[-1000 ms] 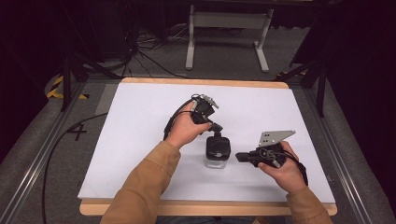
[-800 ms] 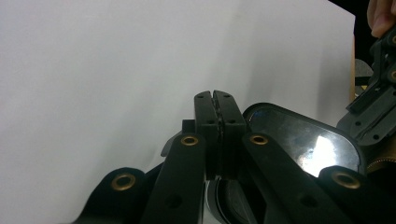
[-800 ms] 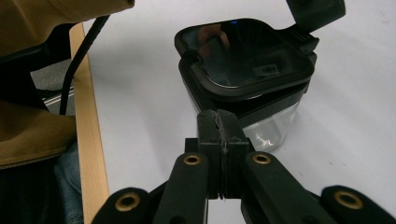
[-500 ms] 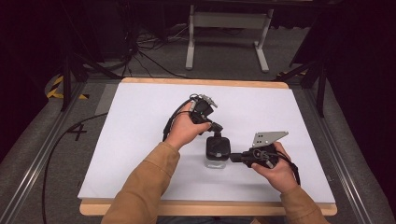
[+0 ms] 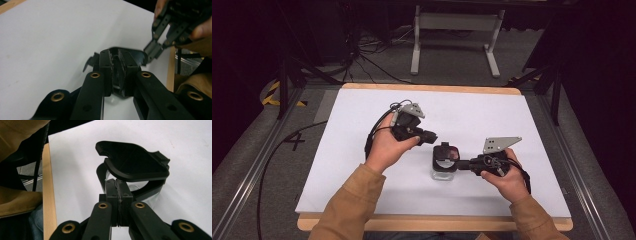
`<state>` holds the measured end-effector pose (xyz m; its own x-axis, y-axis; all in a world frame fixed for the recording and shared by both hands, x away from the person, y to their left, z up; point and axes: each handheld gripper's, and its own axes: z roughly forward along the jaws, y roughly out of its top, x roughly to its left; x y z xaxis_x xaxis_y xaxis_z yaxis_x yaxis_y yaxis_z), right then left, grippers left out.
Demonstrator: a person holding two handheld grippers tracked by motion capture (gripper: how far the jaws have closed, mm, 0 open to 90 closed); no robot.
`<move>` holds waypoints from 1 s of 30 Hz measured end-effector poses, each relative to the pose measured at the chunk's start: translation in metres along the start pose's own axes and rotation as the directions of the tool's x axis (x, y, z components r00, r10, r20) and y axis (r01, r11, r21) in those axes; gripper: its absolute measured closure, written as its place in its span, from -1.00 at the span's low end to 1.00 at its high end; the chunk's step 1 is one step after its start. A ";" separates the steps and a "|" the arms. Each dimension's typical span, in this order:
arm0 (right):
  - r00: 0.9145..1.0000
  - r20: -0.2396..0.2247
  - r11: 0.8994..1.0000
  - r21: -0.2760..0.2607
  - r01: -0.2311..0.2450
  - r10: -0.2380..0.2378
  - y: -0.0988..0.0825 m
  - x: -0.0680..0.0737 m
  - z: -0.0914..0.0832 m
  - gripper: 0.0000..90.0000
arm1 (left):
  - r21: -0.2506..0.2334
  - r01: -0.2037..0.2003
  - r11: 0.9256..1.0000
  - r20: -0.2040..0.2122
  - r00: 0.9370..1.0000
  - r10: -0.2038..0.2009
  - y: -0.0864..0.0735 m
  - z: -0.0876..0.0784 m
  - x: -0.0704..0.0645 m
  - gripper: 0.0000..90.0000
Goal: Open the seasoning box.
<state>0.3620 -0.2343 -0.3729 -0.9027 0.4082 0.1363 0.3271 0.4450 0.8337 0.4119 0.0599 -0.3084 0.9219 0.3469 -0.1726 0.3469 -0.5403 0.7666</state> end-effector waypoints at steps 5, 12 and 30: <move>1.000 0.001 1.000 -0.012 0.004 -0.004 0.005 -0.003 0.001 1.00 | 0.015 0.002 1.000 -0.021 1.000 -0.002 -0.022 -0.009 -0.015 0.86; 1.000 0.007 0.999 -0.038 0.004 -0.003 0.010 -0.006 0.000 1.00 | 0.002 -0.003 1.000 0.013 1.000 0.003 -0.047 0.006 -0.026 0.85; 0.998 0.057 0.995 -0.104 -0.004 0.010 0.017 -0.009 0.000 1.00 | 0.053 0.008 0.999 0.024 1.000 -0.010 -0.079 0.060 -0.021 0.90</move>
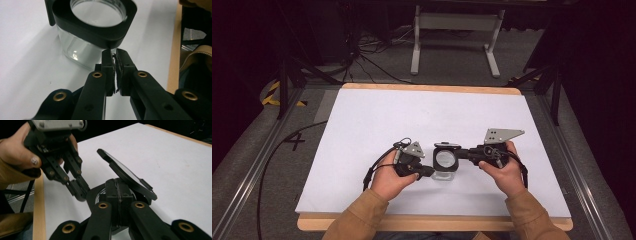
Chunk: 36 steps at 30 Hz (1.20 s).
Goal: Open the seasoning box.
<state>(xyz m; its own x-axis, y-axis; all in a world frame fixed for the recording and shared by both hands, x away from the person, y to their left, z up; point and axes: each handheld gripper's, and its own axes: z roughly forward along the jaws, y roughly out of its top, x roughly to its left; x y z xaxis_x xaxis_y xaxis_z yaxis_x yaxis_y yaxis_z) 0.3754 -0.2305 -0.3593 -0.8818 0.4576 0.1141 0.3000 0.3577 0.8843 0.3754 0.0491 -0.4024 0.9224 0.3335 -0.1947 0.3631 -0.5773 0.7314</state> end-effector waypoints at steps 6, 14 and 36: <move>1.000 0.026 0.999 -0.031 -0.010 0.011 0.003 -0.004 0.001 1.00 | -0.010 0.012 1.000 -0.003 1.000 -0.012 -0.001 0.002 0.001 0.90; 0.997 0.078 0.998 -0.059 -0.019 0.024 0.006 -0.011 0.011 1.00 | -0.003 0.007 1.000 -0.009 1.000 -0.008 -0.001 0.002 0.002 0.87; 0.976 0.215 0.998 -0.066 -0.001 0.016 -0.002 -0.018 0.031 1.00 | 0.025 0.004 1.000 -0.021 1.000 -0.004 -0.005 -0.002 0.004 0.87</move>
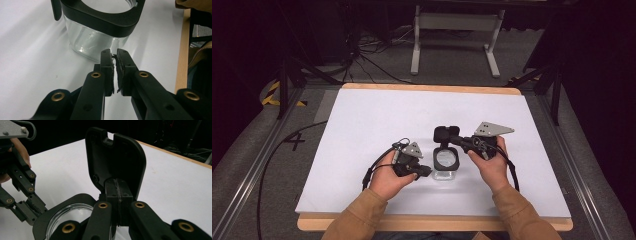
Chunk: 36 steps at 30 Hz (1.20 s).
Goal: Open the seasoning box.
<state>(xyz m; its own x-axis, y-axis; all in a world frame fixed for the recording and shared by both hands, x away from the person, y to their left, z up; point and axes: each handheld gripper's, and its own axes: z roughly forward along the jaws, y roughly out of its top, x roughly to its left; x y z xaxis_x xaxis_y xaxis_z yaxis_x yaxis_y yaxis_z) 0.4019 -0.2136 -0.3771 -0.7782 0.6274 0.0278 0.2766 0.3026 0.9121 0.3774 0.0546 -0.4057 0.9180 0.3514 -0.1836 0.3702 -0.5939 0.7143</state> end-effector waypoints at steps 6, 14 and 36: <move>1.000 -0.011 1.000 0.008 0.003 -0.003 0.000 0.002 0.000 1.00 | -0.004 0.002 1.000 0.000 1.000 -0.002 0.000 -0.002 0.001 0.86; 0.999 -0.019 0.999 0.012 0.032 -0.032 0.003 0.008 -0.014 1.00 | -0.028 0.010 1.000 -0.009 1.000 -0.011 -0.001 -0.013 0.007 0.85; 0.996 0.080 0.996 0.082 0.020 -0.027 0.008 -0.020 -0.071 0.34 | -0.078 0.086 0.993 -0.149 0.984 -0.097 -0.018 -0.079 0.028 0.55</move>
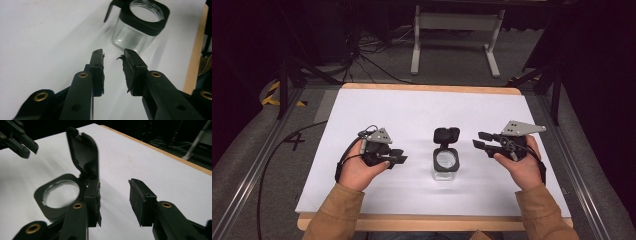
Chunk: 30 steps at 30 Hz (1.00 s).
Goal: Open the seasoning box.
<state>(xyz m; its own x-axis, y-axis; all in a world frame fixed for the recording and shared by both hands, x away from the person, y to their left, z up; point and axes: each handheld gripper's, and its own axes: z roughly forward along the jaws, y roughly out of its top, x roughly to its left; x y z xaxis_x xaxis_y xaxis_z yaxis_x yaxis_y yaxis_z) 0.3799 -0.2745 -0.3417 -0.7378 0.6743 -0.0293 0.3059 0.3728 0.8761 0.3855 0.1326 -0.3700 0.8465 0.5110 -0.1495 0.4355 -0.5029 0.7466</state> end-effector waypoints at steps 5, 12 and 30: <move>0.999 0.048 1.000 0.010 -0.025 0.025 -0.005 -0.014 -0.010 0.28 | 0.000 0.051 0.999 -0.040 0.998 -0.051 -0.006 -0.006 0.013 0.47; 0.985 0.147 0.995 0.032 -0.094 0.088 -0.024 -0.046 -0.024 0.21 | 0.003 0.070 0.998 -0.085 0.994 -0.069 -0.017 -0.008 0.032 0.36; 0.953 0.257 0.965 0.159 -0.208 0.163 -0.078 -0.095 -0.009 0.02 | 0.024 0.102 0.995 -0.154 0.983 -0.097 -0.049 0.010 0.072 0.08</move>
<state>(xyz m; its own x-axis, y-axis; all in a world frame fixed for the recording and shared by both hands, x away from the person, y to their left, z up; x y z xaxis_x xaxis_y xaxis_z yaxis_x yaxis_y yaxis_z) 0.4209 -0.3732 -0.4029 -0.4985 0.8669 -0.0085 0.5441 0.3205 0.7754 0.4280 0.1875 -0.4240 0.7432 0.6583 -0.1198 0.5267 -0.4650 0.7116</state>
